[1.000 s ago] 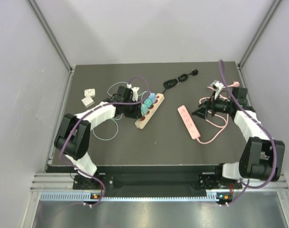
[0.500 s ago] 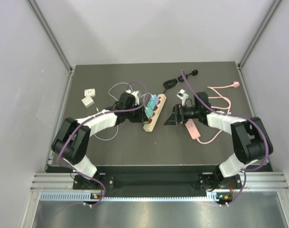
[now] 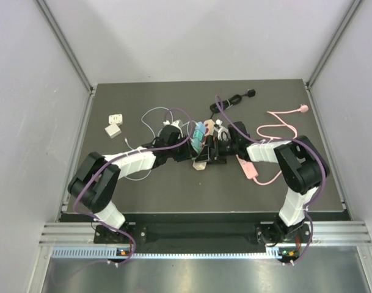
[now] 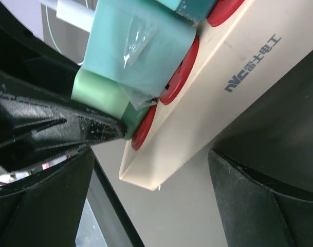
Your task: Pull the plug off the socket
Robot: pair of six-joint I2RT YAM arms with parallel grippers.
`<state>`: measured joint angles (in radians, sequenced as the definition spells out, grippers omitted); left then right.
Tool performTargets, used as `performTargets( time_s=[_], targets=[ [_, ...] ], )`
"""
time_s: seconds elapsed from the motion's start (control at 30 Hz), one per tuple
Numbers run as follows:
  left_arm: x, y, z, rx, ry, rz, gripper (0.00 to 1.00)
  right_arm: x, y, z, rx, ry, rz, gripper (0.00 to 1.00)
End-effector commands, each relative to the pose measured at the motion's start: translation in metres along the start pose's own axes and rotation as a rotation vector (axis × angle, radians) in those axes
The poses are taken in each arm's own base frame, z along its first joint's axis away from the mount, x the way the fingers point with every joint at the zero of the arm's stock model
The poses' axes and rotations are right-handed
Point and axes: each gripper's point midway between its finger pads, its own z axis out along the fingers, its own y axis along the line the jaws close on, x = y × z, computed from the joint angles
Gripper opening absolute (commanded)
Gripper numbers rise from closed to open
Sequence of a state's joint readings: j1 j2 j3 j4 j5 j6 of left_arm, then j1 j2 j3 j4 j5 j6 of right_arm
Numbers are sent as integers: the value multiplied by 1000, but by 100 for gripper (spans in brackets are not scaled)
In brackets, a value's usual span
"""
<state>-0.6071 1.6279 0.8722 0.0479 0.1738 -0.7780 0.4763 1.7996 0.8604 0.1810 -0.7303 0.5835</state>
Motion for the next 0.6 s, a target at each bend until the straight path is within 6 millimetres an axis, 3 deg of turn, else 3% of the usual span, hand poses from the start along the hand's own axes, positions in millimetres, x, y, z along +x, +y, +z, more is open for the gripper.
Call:
performTargets(
  time_s=[0.0,0.27,0.33,0.37,0.43,0.47,0.5,0.57],
  targets=[
    [-35,-37,-9,101,-151,-59,0,-5,-1,12,22,-28,22,91],
    [-32,-40,-4,86,-167,-134,0,1,-19,13,103,-20,23,68],
    [-31,-42,-3,94,-165,-156,0,2,-22,12,114,-22,29,59],
    [-30,-45,-3,105,-164,-166,0,1,-22,12,112,-29,33,53],
    [-29,-49,-3,115,-158,-173,0,-2,-24,10,106,-37,52,27],
    [-28,-51,-4,122,-154,-175,0,-3,-25,9,103,-35,57,8],
    [-29,-51,-4,122,-159,-174,0,-5,-27,7,107,-38,64,1],
    [-29,-53,-6,125,-157,-167,0,-8,-32,1,123,-58,65,0]
  ],
)
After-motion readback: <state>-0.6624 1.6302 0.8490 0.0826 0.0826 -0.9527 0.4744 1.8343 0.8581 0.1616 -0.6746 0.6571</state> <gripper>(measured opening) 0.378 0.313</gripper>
